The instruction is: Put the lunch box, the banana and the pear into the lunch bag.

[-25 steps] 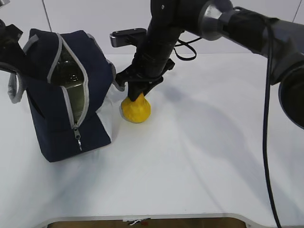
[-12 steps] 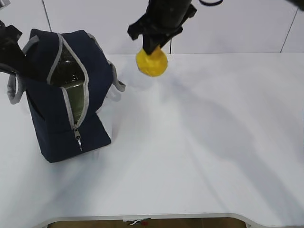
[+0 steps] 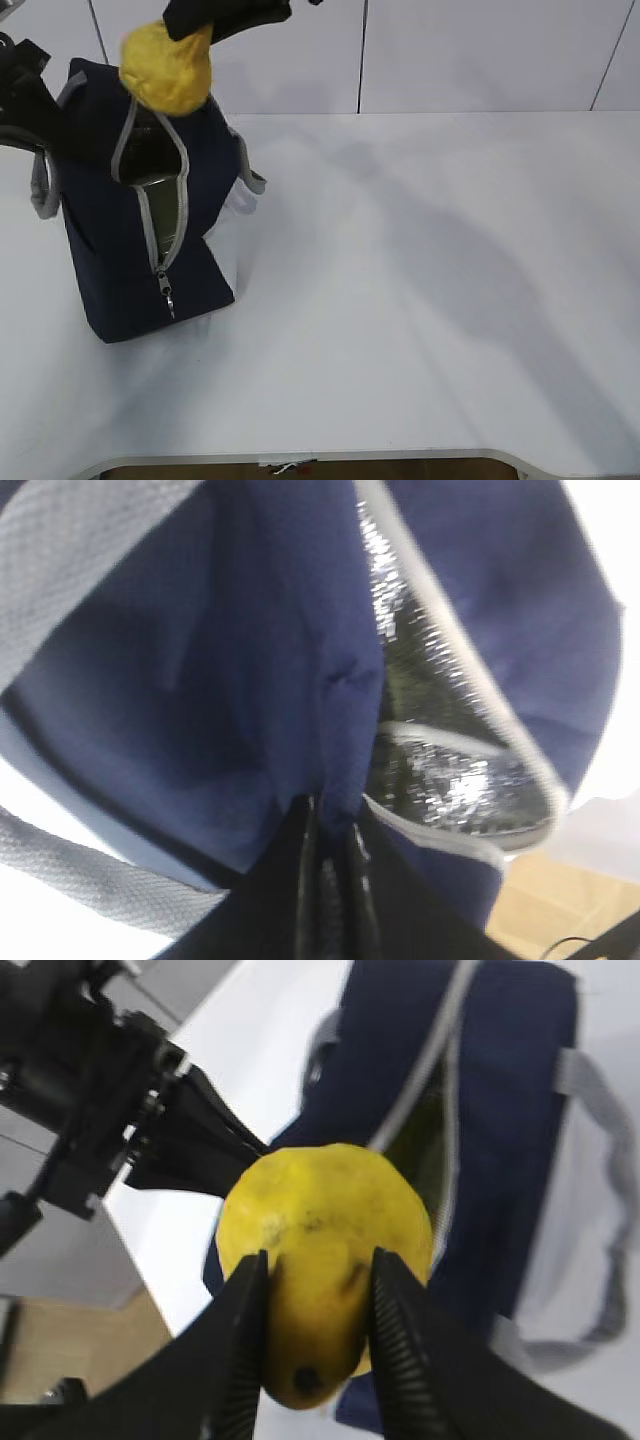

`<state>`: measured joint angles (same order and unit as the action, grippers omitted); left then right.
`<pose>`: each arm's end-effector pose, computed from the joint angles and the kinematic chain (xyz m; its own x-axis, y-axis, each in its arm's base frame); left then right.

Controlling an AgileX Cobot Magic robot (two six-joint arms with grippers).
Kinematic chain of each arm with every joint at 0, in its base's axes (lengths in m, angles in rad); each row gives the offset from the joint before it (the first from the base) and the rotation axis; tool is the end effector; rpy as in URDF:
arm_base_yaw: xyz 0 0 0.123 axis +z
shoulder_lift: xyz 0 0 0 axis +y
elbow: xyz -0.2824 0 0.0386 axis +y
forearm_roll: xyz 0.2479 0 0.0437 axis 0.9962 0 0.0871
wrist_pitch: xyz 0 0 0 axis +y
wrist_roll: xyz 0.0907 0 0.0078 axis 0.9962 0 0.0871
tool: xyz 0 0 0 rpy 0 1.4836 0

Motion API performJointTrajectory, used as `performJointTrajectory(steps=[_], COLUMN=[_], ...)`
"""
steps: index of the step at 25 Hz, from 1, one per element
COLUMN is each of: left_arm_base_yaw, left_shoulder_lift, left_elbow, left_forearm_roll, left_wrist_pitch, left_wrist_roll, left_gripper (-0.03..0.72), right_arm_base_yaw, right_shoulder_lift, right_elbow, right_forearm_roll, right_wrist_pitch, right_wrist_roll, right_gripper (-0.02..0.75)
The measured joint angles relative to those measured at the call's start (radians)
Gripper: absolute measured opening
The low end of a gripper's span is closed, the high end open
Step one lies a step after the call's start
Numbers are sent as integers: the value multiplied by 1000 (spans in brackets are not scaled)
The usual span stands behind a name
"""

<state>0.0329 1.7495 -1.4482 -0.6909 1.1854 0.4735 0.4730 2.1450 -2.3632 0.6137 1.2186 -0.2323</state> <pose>0.3590 -0.0420 0.2914 -0.9264 0.1078 -0.3607 0.2942 0.8052 -0.5149 0.3953 0.2576 0.3782 -0.6689 -0.3366 -0.6628 -0.6994 0.5872 0.4076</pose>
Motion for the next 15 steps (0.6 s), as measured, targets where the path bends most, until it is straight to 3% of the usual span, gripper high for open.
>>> performJointTrajectory(steps=[7, 15], left_arm_base_yaw=[0, 0], left_shoulder_lift=[0, 0], left_elbow=[0, 0], left_forearm_roll=[-33, -33], left_wrist_pitch=[6, 8], left_wrist_roll=[0, 0], left_gripper=[9, 9], right_arm_base_yaw=[0, 0], right_shoulder_lift=[123, 212], right_elbow=[0, 0], right_forearm_roll=[156, 142], right_wrist_pitch=[-68, -89], right_wrist_roll=[-37, -50], right_gripper=[255, 255])
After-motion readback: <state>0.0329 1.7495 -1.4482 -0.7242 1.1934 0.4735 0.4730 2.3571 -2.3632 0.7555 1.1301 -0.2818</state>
